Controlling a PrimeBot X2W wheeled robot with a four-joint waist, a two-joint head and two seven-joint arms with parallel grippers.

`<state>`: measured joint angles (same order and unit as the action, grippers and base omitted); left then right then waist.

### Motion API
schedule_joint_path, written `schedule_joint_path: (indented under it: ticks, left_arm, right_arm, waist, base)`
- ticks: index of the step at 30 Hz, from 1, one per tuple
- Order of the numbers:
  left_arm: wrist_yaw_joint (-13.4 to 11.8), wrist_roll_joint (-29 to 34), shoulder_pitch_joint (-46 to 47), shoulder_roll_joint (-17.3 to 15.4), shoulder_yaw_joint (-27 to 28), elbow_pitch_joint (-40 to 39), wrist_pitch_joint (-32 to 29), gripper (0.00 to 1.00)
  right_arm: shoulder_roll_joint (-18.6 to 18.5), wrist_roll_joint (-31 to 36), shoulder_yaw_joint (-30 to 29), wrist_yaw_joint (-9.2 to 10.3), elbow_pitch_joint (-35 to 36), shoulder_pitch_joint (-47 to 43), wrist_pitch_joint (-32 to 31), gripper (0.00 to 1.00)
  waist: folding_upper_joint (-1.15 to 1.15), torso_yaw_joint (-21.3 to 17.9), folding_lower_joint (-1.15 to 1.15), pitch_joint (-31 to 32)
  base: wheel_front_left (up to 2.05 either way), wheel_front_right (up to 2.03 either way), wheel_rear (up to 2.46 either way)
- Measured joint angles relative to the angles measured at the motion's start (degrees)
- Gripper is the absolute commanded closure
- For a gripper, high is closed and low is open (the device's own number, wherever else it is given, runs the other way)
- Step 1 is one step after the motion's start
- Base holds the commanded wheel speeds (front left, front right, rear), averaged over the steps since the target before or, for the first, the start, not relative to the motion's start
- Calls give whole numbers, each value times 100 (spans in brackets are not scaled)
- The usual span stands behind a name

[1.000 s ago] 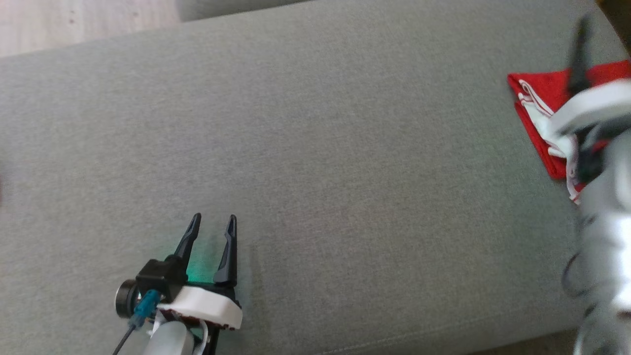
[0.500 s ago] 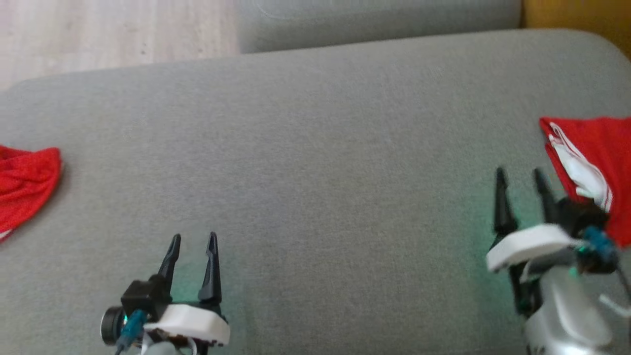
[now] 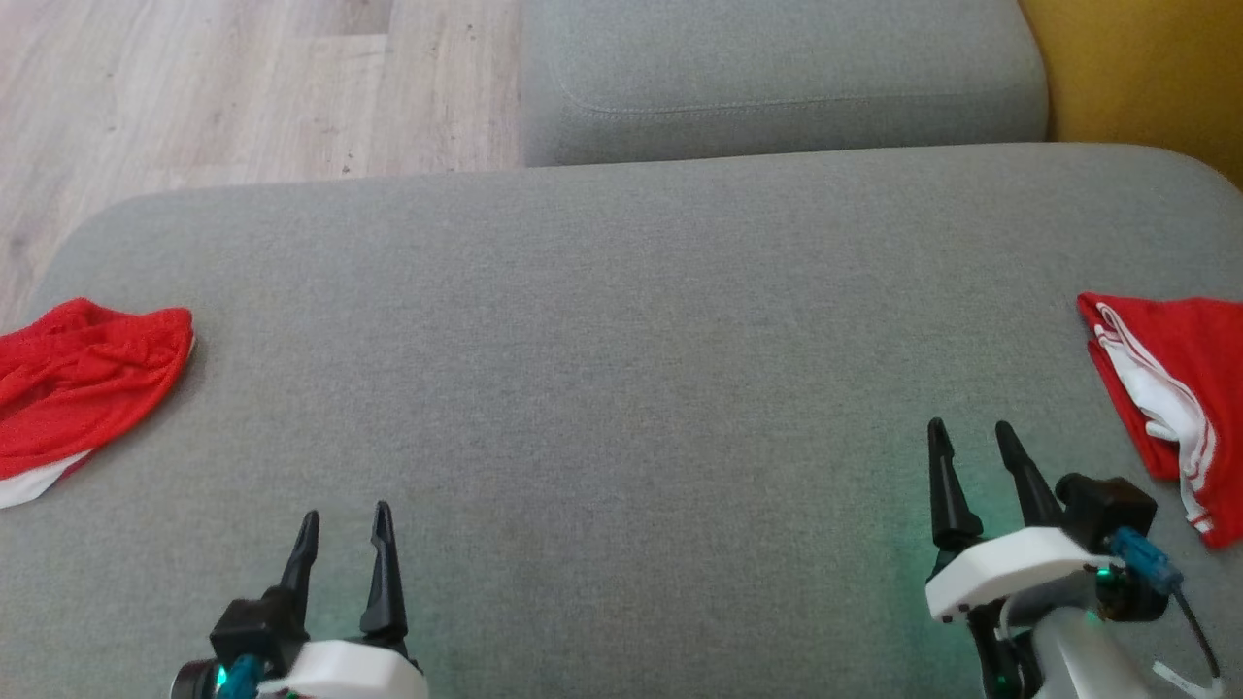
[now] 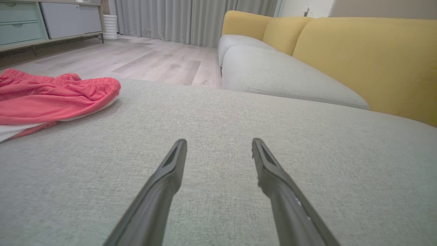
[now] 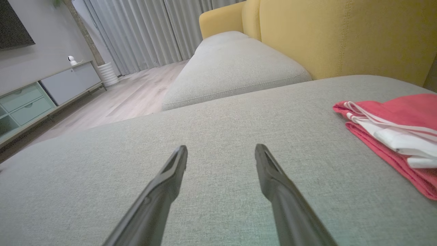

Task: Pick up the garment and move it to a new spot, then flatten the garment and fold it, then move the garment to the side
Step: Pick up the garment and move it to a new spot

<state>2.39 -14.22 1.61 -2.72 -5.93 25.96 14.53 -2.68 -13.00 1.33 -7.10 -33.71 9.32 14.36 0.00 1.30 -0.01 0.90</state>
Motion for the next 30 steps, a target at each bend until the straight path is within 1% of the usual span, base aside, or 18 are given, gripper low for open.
schedule_joint_path:
  ticks: [3,12,17,21,22,30]
  left_arm:
    - [-37,0,-38,0,31,-24,0,0]
    - [-46,0,-82,0,41,-87,0,0]
    - [-71,-60,-73,0,47,-114,0,0]
    - [-80,-58,-59,1,60,-115,0,0]
    - [-80,-58,-59,1,60,-115,0,0]
    - [-44,-34,-51,1,183,-145,0,0]
  right_arm:
    - [0,-79,69,0,42,-70,0,0]
    - [0,-163,158,0,86,-79,0,0]
    - [0,-163,213,0,86,-78,0,0]
    - [-1,-289,326,-1,105,-77,0,0]
    - [-1,-289,326,-1,105,-77,0,0]
    - [-1,-376,459,0,138,-70,0,0]
  waist:
    - [0,24,1,41]
    - [0,81,1,29]
    - [0,244,1,-19]
    - [0,601,1,-75]
    - [0,601,1,-75]
    - [0,1459,1,-145]
  base:
    - [0,0,0]
    - [0,0,0]
    - [0,0,0]
    - [0,0,0]
    - [0,0,0]
    - [0,0,0]
